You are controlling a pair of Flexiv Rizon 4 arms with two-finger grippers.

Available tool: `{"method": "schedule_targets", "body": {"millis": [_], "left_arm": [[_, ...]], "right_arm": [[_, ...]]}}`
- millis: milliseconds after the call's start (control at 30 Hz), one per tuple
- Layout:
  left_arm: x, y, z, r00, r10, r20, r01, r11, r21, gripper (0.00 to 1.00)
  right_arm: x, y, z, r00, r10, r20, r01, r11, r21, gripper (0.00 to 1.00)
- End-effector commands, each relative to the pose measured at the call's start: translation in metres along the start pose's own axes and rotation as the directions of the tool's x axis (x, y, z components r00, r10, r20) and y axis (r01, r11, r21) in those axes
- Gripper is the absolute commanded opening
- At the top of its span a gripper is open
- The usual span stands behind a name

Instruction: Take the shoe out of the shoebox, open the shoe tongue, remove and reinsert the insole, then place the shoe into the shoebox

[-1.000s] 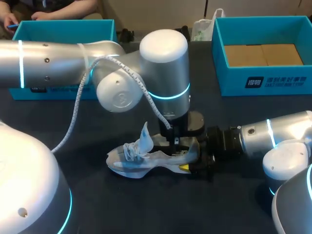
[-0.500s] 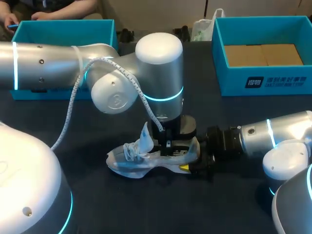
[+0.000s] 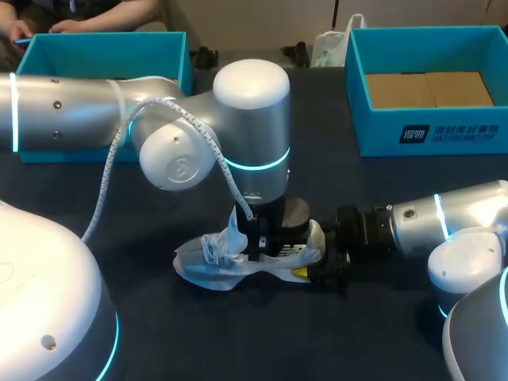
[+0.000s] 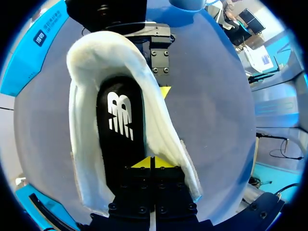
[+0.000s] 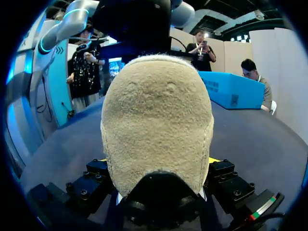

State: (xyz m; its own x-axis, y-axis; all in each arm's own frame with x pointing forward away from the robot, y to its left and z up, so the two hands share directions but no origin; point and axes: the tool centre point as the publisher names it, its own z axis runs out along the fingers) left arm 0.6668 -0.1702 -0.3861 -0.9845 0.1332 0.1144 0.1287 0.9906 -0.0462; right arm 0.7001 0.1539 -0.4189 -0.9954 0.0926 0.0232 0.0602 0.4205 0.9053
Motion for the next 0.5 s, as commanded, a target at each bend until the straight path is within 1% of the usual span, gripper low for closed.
{"method": "schedule_targets", "body": {"millis": [33, 67, 133, 267, 500], "left_arm": [[0.002, 0.003, 0.004, 1.000, 0.004, 0.004, -0.004, 1.000, 0.009, 0.24], [0.002, 0.002, 0.005, 1.000, 0.005, 0.013, -0.005, 1.000, 0.016, 0.31], [0.003, 0.001, 0.007, 1.000, 0.005, 0.031, -0.005, 1.000, 0.024, 0.35], [0.000, -0.003, 0.012, 0.997, 0.001, 0.073, -0.003, 1.000, 0.027, 0.36], [-0.011, -0.006, 0.017, 0.987, -0.015, 0.158, 0.011, 1.000, 0.025, 0.38]], "right_arm": [[0.000, 0.002, 0.000, 1.000, 0.001, 0.000, -0.001, 1.000, 0.006, 0.00], [0.000, 0.002, 0.000, 1.000, 0.001, 0.000, -0.001, 1.000, 0.006, 0.00], [0.000, 0.002, 0.000, 1.000, 0.001, 0.000, -0.001, 1.000, 0.006, 0.00], [0.000, 0.002, 0.000, 1.000, 0.001, 0.000, -0.001, 1.000, 0.006, 0.00], [0.000, 0.002, 0.000, 1.000, 0.001, 0.000, -0.001, 1.000, 0.006, 0.00]]}}
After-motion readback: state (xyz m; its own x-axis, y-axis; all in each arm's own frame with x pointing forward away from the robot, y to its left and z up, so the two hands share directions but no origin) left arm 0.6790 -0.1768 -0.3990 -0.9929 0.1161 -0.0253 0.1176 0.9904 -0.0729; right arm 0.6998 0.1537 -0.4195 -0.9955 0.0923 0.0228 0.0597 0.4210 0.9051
